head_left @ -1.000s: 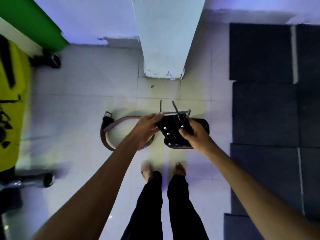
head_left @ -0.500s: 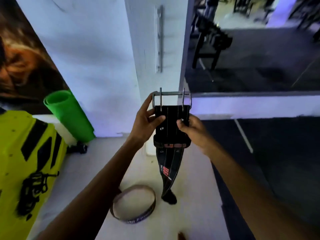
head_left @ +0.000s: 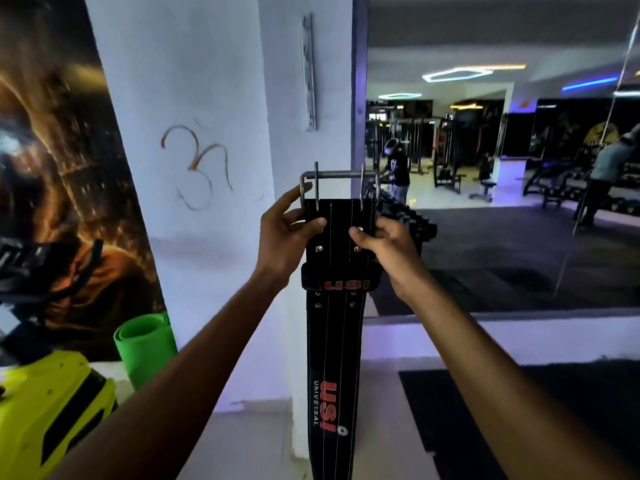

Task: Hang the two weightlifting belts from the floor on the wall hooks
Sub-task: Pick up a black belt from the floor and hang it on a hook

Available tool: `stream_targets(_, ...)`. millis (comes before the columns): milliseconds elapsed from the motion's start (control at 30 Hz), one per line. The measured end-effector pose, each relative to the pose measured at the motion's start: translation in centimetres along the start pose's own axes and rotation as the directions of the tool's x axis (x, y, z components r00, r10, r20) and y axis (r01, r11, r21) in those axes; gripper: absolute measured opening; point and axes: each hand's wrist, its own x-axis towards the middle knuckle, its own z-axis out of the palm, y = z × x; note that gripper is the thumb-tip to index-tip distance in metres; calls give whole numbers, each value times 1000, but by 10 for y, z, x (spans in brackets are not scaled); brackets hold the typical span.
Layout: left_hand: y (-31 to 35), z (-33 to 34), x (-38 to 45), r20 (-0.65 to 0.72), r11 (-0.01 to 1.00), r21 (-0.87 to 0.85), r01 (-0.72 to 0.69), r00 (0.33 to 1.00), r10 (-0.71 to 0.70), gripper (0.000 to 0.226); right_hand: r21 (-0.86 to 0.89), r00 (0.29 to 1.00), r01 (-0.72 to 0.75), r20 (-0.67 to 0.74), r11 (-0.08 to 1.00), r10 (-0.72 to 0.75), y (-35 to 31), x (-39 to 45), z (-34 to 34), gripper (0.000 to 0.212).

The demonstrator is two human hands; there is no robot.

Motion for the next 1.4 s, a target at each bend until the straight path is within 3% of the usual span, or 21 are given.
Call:
stream_targets(200,66,22,36,-104,993,-22,-120,988,117,60,86,976,214,-55,973,-210,-64,22,-10,17)
stream_targets(333,98,25,53,-156,985,-40,-165,975,157,59,152,964,246,61,957,-257,-78,28,-11,36)
stream_targets(467,116,20,61,-206,982,-39,-186,963,175,57,148,957,285,7,947,-289,-79,33,-8,54)
stream_targets(633,133,11,74,-274,985,-36,-166,950,150,53,127,945,326,-28,937,-325,-71,39,4,54)
stream_targets(900,143,0,92,-264,985,-14,-172,951,162,37,20,960,278,18,960,-278,-42,47,19,26)
stream_targets(1000,140,-5,96,-256,987,-14,-162,955,153,35,-1,986,160,55,987,-160,1,26,23,16)
stream_targets(1200,132,-10,102,-259,990,9,-140,956,138,37,-110,984,-105,133,988,119,110,-34,30,26)
stream_targets(1300,131,-13,104,-254,990,27,-142,956,144,38,-78,982,-62,173,995,75,83,-14,33,20)
stream_targets(1400,131,-16,106,-246,989,24,-147,958,148,39,121,999,33,36,992,-38,23,24,35,23)
